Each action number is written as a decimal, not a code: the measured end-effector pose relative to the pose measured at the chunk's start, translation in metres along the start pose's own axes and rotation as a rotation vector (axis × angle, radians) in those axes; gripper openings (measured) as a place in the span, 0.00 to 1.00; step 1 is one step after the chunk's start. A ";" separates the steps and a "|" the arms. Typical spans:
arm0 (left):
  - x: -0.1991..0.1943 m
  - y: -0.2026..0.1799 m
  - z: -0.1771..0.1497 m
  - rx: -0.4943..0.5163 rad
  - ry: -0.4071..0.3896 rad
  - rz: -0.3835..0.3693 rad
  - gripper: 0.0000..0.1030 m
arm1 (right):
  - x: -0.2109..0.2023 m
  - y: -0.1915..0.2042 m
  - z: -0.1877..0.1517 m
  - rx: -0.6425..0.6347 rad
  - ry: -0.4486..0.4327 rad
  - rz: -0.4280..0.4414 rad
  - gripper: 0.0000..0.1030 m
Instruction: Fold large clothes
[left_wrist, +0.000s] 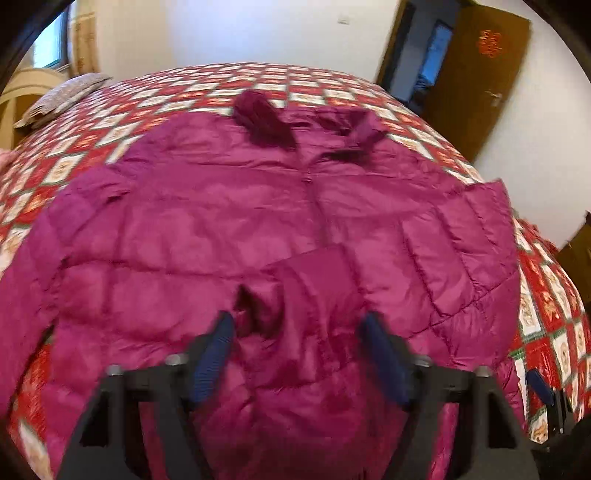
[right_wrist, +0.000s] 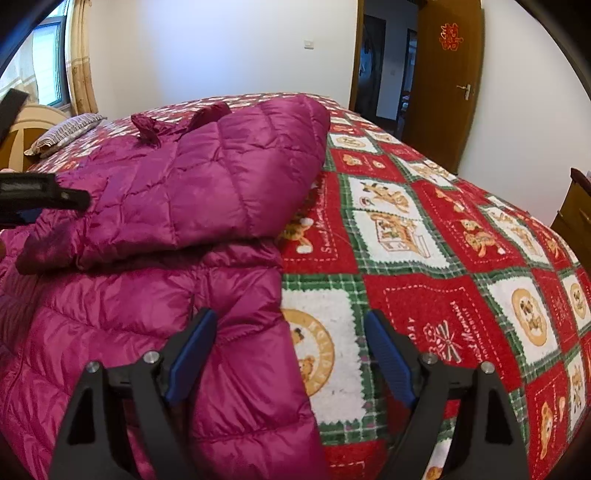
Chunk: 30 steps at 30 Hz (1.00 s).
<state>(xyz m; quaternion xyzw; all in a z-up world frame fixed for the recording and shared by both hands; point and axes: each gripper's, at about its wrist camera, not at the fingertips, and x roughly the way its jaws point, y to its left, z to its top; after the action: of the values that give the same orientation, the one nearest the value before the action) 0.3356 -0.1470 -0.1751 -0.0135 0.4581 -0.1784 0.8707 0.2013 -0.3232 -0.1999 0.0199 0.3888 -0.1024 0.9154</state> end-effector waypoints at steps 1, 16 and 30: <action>0.000 0.000 0.000 0.007 0.000 -0.037 0.21 | 0.000 -0.001 0.000 0.004 0.000 0.004 0.84; -0.026 0.030 -0.030 0.091 -0.058 0.146 0.26 | 0.001 -0.004 0.002 0.008 0.030 0.030 0.86; -0.078 0.018 0.010 0.146 -0.298 0.423 0.85 | 0.004 -0.029 0.126 -0.001 -0.022 0.087 0.53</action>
<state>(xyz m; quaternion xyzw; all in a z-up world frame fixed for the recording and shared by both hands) 0.3087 -0.1060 -0.1111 0.1190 0.3032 -0.0211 0.9452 0.2874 -0.3669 -0.1137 0.0351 0.3778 -0.0623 0.9231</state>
